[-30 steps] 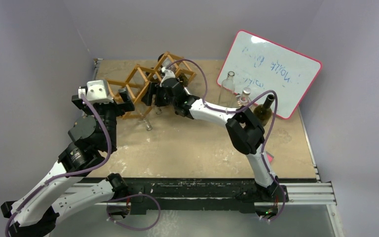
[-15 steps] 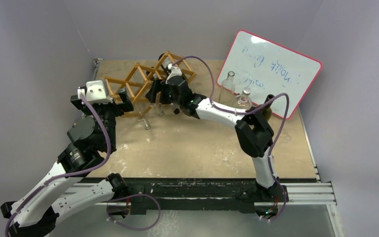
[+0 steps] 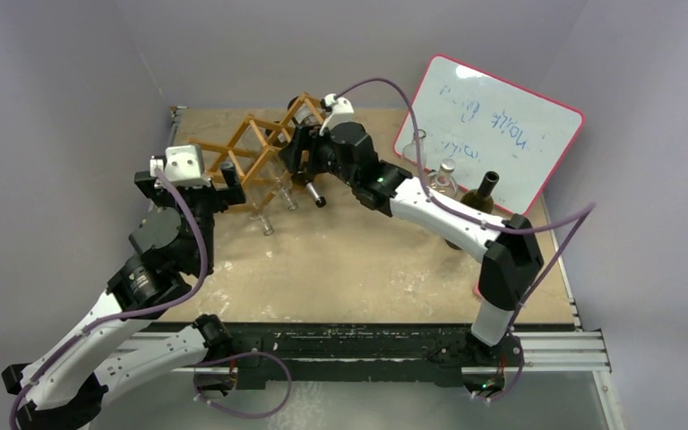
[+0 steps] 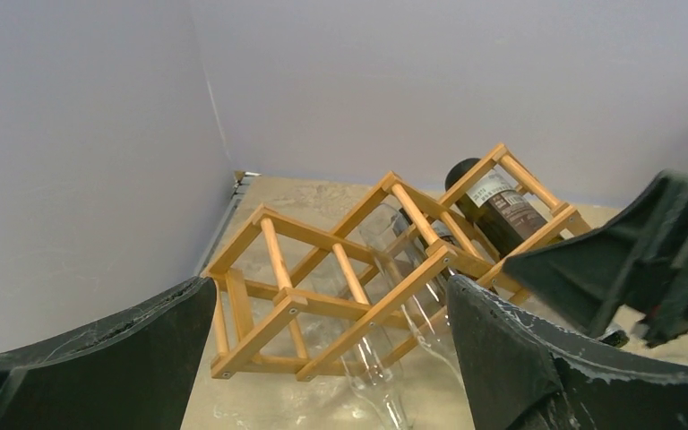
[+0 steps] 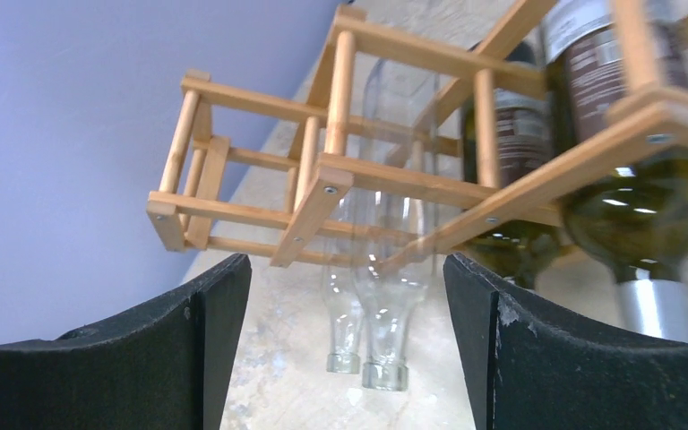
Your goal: Put the wine bottle on the wine rack
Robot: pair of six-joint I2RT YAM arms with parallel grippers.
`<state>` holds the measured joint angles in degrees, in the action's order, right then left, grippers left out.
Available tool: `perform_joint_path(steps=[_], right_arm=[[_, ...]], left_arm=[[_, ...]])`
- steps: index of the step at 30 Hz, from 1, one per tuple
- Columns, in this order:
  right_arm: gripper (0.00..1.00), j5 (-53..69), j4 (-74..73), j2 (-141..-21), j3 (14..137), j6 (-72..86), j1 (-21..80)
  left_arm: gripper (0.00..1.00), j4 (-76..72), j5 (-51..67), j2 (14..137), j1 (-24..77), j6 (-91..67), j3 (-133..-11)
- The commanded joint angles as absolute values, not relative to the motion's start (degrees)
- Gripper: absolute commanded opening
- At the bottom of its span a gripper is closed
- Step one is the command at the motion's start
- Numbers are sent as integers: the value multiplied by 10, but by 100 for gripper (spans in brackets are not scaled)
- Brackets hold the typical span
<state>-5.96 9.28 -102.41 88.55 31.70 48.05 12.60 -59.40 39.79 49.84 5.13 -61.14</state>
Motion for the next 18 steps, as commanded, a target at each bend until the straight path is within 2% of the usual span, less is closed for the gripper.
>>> perform_joint_path(steps=[1, 10, 18], right_arm=[[80, -179, 19, -955, 888, 243, 480], [80, -377, -113, -828, 840, 222, 465], [81, -404, -166, -742, 780, 253, 373]], left_arm=[[100, 127, -572, 399, 497, 13, -614], [100, 40, -458, 392, 497, -128, -499], [100, 23, -402, 433, 497, -147, -478]])
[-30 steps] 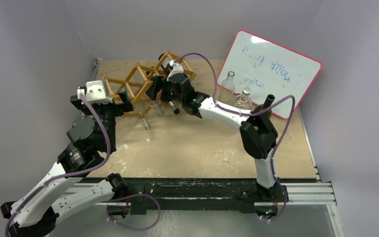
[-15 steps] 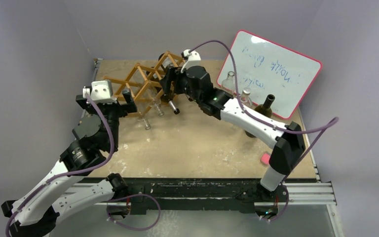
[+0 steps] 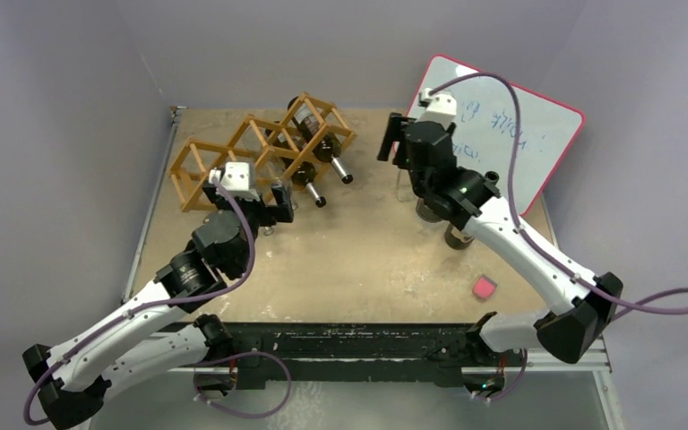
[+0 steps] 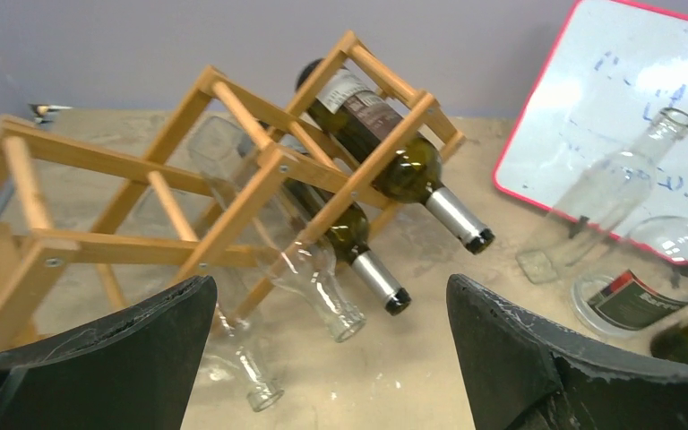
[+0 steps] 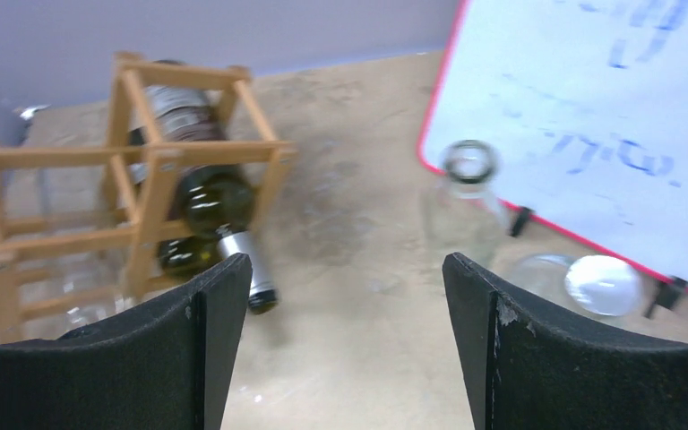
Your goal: Put the wine bottle on the wine rack
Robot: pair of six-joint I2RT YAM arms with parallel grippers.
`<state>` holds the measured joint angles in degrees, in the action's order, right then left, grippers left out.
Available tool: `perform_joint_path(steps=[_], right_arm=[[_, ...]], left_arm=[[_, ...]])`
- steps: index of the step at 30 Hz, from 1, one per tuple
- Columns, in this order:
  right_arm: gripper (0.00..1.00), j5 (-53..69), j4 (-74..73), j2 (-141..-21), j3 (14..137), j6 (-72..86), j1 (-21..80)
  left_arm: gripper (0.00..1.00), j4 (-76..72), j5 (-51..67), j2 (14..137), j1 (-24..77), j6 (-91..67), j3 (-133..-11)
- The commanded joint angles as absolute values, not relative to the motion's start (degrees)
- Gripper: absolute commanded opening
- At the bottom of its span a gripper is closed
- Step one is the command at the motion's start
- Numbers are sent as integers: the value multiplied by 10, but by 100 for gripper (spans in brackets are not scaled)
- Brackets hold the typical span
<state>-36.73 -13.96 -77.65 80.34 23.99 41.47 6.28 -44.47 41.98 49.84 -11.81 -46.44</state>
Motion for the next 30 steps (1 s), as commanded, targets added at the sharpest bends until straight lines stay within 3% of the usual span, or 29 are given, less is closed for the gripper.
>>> perform_joint_path(steps=[1, 9, 18, 28, 30], right_arm=[[81, -397, -163, -737, 773, 250, 360], [82, -312, -157, -806, 807, 215, 289], [76, -314, -154, -891, 858, 177, 266], [49, -329, -127, -920, 855, 145, 255], [38, -321, -118, -914, 849, 133, 256]], left_arm=[[100, 24, -395, 437, 497, -147, -480], [99, 7, -400, 456, 497, -156, -483], [100, 24, -445, 528, 497, -162, -530], [100, 35, -443, 537, 497, -159, -533], [100, 39, -442, 537, 497, -160, -533]])
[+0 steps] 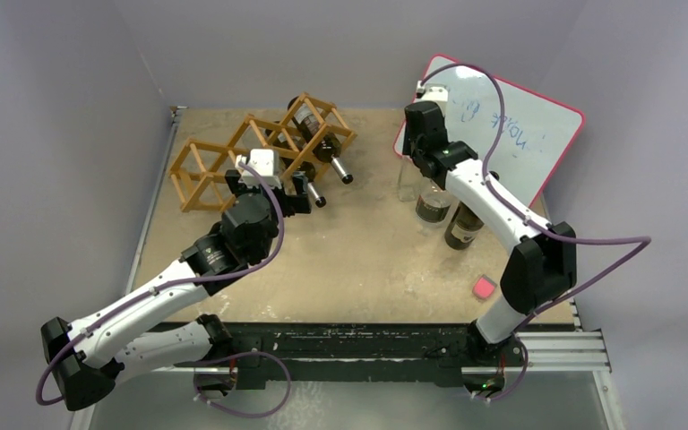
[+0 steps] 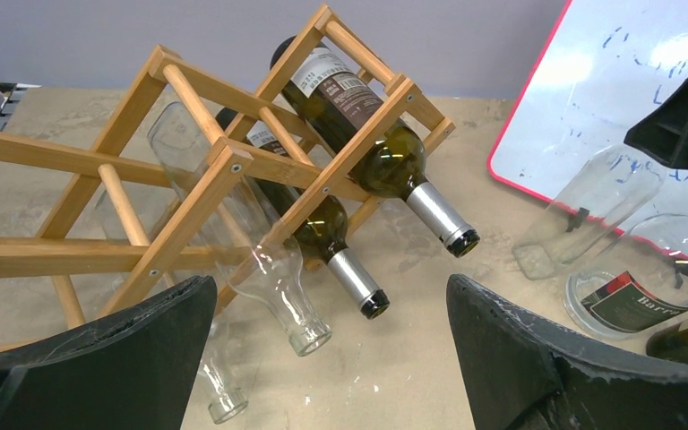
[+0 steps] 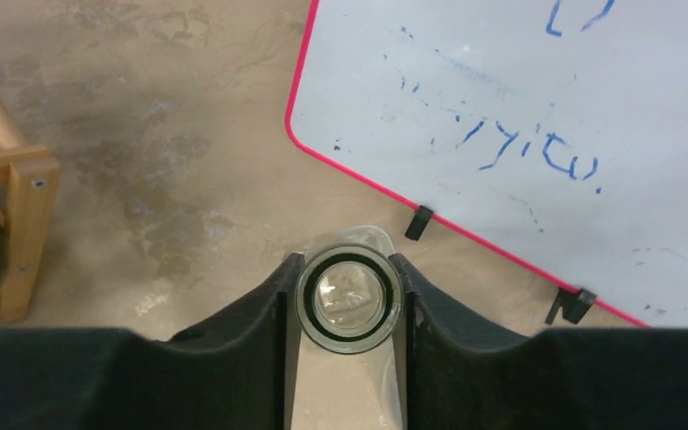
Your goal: Put the wine bottle on the wine rack
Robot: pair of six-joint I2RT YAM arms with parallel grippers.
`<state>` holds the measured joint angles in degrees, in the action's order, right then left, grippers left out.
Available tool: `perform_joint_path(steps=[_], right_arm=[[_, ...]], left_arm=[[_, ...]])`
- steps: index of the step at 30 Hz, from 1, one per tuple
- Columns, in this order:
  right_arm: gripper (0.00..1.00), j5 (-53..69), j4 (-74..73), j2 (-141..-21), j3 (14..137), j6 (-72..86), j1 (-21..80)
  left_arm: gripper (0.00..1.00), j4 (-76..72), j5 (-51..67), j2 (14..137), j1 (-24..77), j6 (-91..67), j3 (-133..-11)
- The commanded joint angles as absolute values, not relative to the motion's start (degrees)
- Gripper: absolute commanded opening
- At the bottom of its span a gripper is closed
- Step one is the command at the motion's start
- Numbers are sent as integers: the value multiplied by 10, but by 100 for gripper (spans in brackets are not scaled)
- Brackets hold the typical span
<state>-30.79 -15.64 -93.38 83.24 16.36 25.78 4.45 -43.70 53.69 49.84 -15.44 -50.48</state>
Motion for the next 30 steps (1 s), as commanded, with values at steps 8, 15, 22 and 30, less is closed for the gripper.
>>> perform_joint_path(steps=[8, 15, 22, 30], right_arm=[[3, -225, -72, -863, 814, 56, 258], [0, -41, -58, -784, 768, 80, 262], [0, 72, -59, -712, 706, 132, 263], [0, 171, -40, -653, 635, 175, 263]], left_arm=[[99, 47, -432, 530, 497, -167, -520], [98, -22, -325, 502, 497, -142, -449], [93, -70, -179, 512, 497, -128, -405], [91, -133, -20, 567, 497, -124, -373]])
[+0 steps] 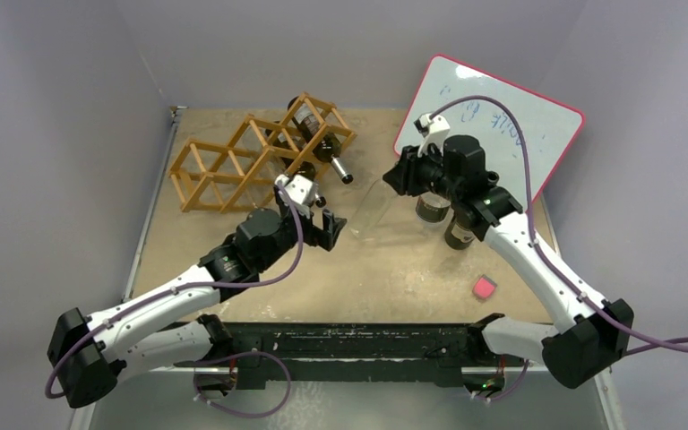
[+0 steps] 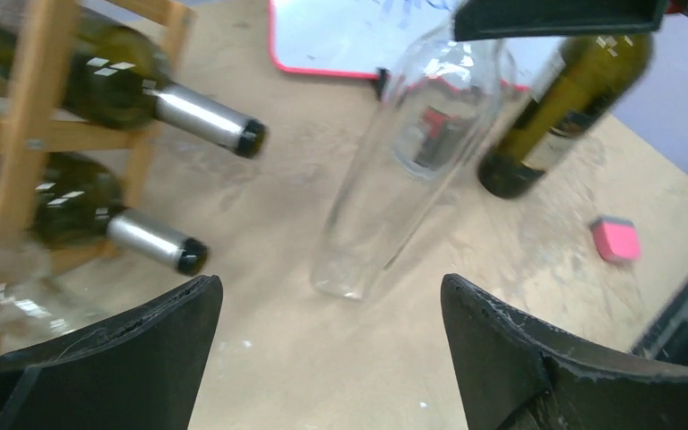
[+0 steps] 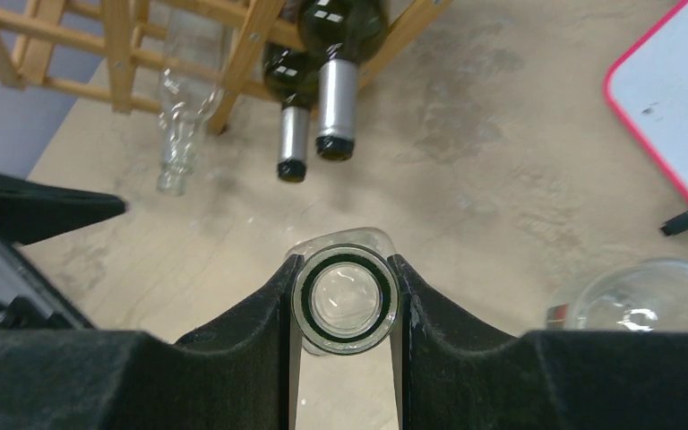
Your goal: Put the wine bottle on the wine rack
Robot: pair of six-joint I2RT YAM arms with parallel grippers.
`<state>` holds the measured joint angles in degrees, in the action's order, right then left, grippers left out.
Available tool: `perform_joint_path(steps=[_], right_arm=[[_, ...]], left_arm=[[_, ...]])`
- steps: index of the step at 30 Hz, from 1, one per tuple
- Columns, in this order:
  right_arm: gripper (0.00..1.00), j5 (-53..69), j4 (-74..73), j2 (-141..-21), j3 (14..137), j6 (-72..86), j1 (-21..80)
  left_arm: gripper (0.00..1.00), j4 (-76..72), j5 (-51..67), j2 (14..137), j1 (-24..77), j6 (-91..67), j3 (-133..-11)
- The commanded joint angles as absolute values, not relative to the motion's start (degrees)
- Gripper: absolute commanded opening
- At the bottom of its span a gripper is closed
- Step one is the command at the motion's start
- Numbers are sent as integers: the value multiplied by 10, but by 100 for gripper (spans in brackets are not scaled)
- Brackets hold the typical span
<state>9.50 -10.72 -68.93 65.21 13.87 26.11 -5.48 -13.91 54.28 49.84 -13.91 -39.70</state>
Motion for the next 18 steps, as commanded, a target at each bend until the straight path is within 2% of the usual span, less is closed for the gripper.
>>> perform_joint_path(steps=[1, 7, 18], right_arm=[[0, 180, -34, -647, 626, 180, 263], [0, 197, -18, -614, 576, 215, 263], [0, 210, 30, -593, 536, 274, 263]], left_arm=[[90, -149, -4, 577, 498, -122, -364], [86, -188, 19, 643, 500, -124, -361], [86, -281, 52, 727, 509, -99, -350]])
